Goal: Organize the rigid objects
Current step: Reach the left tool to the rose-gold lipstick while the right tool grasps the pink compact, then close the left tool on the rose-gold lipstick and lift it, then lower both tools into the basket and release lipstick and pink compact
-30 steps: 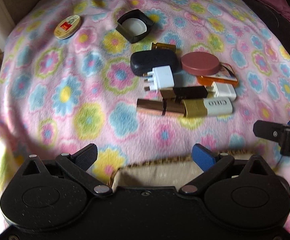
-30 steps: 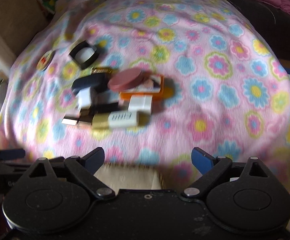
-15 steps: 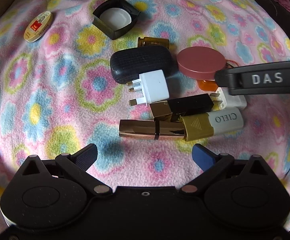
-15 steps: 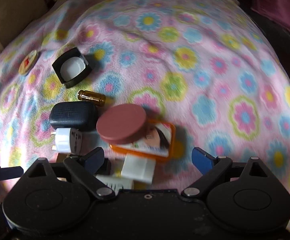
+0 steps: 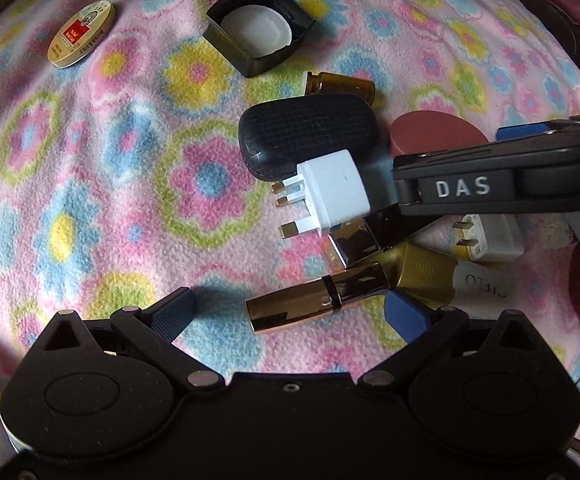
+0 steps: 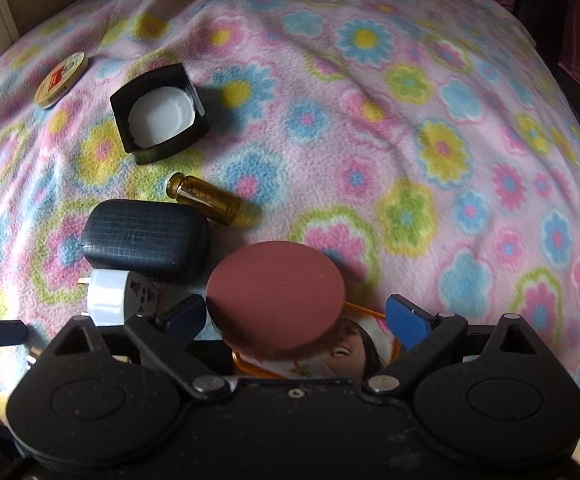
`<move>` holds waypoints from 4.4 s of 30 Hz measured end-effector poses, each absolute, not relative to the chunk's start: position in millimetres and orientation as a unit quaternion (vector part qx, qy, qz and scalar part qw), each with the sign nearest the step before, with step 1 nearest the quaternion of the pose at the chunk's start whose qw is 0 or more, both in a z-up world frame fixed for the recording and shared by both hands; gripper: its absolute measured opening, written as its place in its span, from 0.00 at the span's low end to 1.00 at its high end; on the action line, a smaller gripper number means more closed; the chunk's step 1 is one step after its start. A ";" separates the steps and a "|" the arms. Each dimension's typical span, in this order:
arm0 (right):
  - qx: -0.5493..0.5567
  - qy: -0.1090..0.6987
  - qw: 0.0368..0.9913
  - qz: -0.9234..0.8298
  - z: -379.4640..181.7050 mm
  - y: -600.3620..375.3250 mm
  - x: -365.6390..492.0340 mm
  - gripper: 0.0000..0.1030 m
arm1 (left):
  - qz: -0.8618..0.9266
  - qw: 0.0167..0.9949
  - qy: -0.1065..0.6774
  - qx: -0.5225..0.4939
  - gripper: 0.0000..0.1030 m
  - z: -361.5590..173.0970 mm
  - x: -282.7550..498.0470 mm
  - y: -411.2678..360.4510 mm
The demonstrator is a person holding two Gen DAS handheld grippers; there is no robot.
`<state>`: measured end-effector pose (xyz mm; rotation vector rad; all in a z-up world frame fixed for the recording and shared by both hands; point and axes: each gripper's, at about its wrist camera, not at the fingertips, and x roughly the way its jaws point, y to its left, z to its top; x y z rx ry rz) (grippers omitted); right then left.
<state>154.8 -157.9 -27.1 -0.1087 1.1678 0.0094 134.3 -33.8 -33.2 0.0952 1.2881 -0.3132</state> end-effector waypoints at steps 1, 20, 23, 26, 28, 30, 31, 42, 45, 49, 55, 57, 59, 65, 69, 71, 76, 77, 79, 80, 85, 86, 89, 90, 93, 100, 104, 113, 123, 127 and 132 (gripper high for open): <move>-0.052 0.551 0.833 0.012 -28.5 -156.9 155.0 0.78 | -0.144 0.790 0.594 0.042 0.88 -32.3 133.4 -32.8; 0.033 0.515 0.856 -0.015 12.4 -180.3 120.5 0.74 | -0.104 0.780 0.616 -0.047 0.79 -9.0 128.1 14.4; 0.038 0.515 0.856 -0.018 18.6 -180.9 108.3 0.74 | -0.090 0.774 0.623 -0.059 0.80 -10.8 126.2 17.7; 0.043 0.513 0.857 -0.023 27.0 -182.1 93.7 0.74 | -0.080 0.771 0.628 -0.067 0.77 -12.3 124.4 17.6; 0.048 0.510 0.859 -0.025 34.8 -181.8 80.8 0.74 | -0.076 0.776 0.624 -0.061 0.55 -9.7 120.7 17.4; 0.055 0.508 0.859 -0.026 42.3 -181.1 68.0 0.74 | -0.065 0.784 0.616 -0.037 0.39 -6.3 118.2 14.6; 0.059 0.506 0.860 -0.027 47.0 -180.5 58.1 0.74 | -0.067 0.786 0.614 -0.035 0.39 -6.3 119.0 12.7; 0.074 0.495 0.865 -0.028 69.2 -164.1 -5.5 0.74 | -0.091 0.814 0.573 -0.003 0.75 9.9 103.5 10.2; 0.078 0.493 0.866 -0.029 71.4 -164.1 -14.1 0.74 | -0.095 0.818 0.568 0.014 0.76 7.7 104.5 1.4; 0.082 0.497 0.863 -0.030 70.0 -165.3 -19.1 0.74 | -0.095 0.813 0.574 0.036 0.75 -3.6 115.5 -9.2; 0.094 0.506 0.857 -0.034 67.9 -168.9 -22.8 0.74 | -0.118 0.809 0.575 0.028 0.56 -8.4 116.5 -12.6; 0.099 0.507 0.855 -0.033 67.9 -168.3 -25.1 0.74 | -0.127 0.819 0.558 0.038 0.50 -3.1 112.6 -12.4; 0.102 0.509 0.854 -0.031 68.5 -166.6 -28.0 0.74 | -0.137 0.823 0.549 0.042 0.43 4.6 109.4 -9.4; 0.095 0.510 0.855 -0.024 71.4 -159.5 -39.2 0.74 | -0.147 0.825 0.545 0.011 0.49 16.6 105.9 11.4; 0.093 0.509 0.855 -0.022 72.6 -156.2 -44.7 0.74 | -0.141 0.830 0.540 -0.001 0.61 15.2 104.8 19.4; 0.092 0.510 0.855 -0.020 72.9 -155.3 -46.1 0.74 | -0.147 0.827 0.543 0.002 0.62 14.3 103.5 19.2; 0.087 0.515 0.852 -0.019 66.7 -154.7 -46.2 0.74 | -0.143 0.829 0.541 0.019 0.79 9.1 99.3 11.1; 0.088 0.518 0.851 -0.019 64.6 -155.0 -46.3 0.74 | -0.143 0.829 0.540 0.020 0.79 8.3 98.8 9.1; 0.094 0.525 0.846 -0.018 60.0 -156.0 -47.2 0.74 | -0.143 0.830 0.539 0.024 0.80 6.3 98.0 4.4; 0.095 0.527 0.844 -0.017 57.7 -156.6 -47.7 0.74 | -0.141 0.830 0.539 0.028 0.80 4.8 98.5 1.6; 0.104 0.540 0.835 -0.019 46.9 -161.7 -45.1 0.74 | -0.113 0.829 0.547 0.023 0.80 -5.7 108.1 -3.9; 0.107 0.541 0.834 -0.020 45.5 -162.8 -44.0 0.74 | -0.110 0.827 0.551 0.017 0.80 -8.0 110.7 -3.7; 0.111 0.546 0.830 -0.021 41.0 -165.5 -39.5 0.74 | -0.105 0.823 0.558 0.022 0.80 -14.4 116.7 -6.9; 0.112 0.548 0.829 -0.020 39.5 -166.0 -38.1 0.74 | -0.105 0.822 0.558 0.031 0.80 -16.1 117.5 -9.2; 0.111 0.551 0.827 -0.017 36.9 -165.2 -34.9 0.74 | -0.107 0.823 0.556 0.050 0.78 -20.5 118.3 -15.0; 0.102 0.549 0.829 -0.006 39.4 -155.0 -39.8 0.74 | -0.118 0.829 0.544 0.060 0.65 -10.2 105.4 -11.4; 0.094 0.544 0.834 0.006 43.8 -147.8 -52.1 0.74 | -0.112 0.823 0.555 0.050 0.65 7.4 81.6 -0.9; 0.085 0.534 0.841 0.019 41.8 -140.4 -98.4 0.74 | -0.104 0.813 0.571 0.049 0.65 36.6 5.6 15.7; 0.071 0.531 0.844 0.028 40.5 -138.0 -125.1 0.74 | -0.115 0.812 0.567 0.078 0.65 25.1 -47.0 11.4; 0.065 0.535 0.842 0.031 35.4 -135.1 -127.0 0.74 | -0.117 0.805 0.578 0.062 0.65 22.8 -48.7 13.5; 0.067 0.531 0.844 0.028 32.7 -134.9 -127.7 0.74 | -0.105 0.800 0.589 0.049 0.65 17.2 -53.3 15.3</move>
